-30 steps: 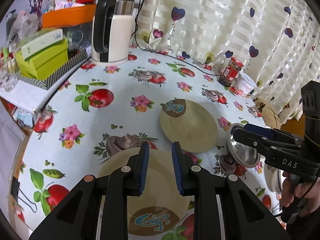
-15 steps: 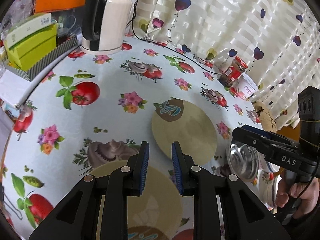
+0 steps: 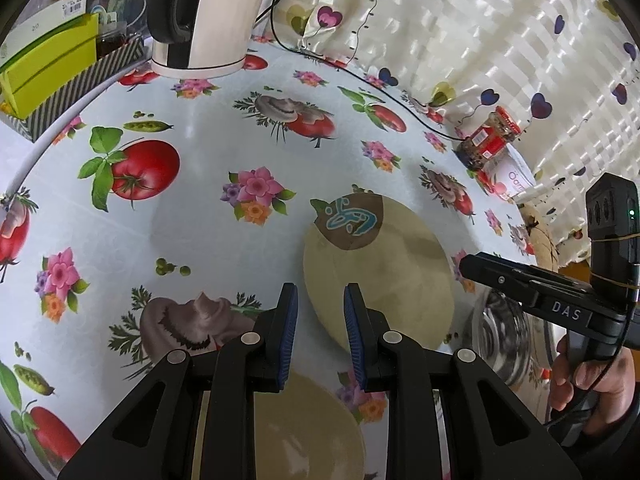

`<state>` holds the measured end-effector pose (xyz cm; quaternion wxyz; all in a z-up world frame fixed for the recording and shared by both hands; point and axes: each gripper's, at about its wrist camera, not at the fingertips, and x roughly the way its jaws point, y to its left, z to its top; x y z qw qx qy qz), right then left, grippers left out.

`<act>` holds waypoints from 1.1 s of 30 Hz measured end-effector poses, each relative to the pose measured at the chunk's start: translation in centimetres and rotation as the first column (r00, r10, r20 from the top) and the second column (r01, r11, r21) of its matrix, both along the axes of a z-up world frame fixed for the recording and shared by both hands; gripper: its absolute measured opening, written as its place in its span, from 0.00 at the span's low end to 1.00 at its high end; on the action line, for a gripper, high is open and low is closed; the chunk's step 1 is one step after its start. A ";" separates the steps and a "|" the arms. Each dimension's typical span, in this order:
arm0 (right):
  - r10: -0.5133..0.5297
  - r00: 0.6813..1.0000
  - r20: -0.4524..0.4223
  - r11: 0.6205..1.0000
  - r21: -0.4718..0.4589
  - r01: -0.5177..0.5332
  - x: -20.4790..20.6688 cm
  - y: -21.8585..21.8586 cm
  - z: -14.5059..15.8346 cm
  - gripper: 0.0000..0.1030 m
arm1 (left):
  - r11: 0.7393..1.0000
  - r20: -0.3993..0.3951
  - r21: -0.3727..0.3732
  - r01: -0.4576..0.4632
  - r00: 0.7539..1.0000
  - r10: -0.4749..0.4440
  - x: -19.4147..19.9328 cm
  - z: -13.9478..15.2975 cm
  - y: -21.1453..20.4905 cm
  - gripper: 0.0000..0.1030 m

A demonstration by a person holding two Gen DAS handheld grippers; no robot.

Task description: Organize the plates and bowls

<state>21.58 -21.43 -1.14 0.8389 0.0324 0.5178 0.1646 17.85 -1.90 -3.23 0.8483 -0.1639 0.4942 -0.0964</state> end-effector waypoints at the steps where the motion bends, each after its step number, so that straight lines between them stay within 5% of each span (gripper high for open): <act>1: 0.000 1.000 -0.013 1.000 -0.001 0.000 0.4 -0.1 -0.4 0.36 | 1.000 -0.003 -0.001 -0.002 1.000 0.002 0.1 -0.1 0.0 0.27; 13: 0.011 0.996 -0.085 1.000 -0.022 -0.013 2.4 0.0 -2.5 0.24 | 1.000 -0.049 -0.001 -0.011 0.999 0.011 1.3 -1.5 -0.3 0.28; 33: 0.029 0.988 -0.151 0.998 -0.048 -0.036 3.2 0.7 -4.0 0.22 | 1.000 -0.111 -0.017 0.020 0.994 -0.022 1.9 -3.1 -1.5 0.23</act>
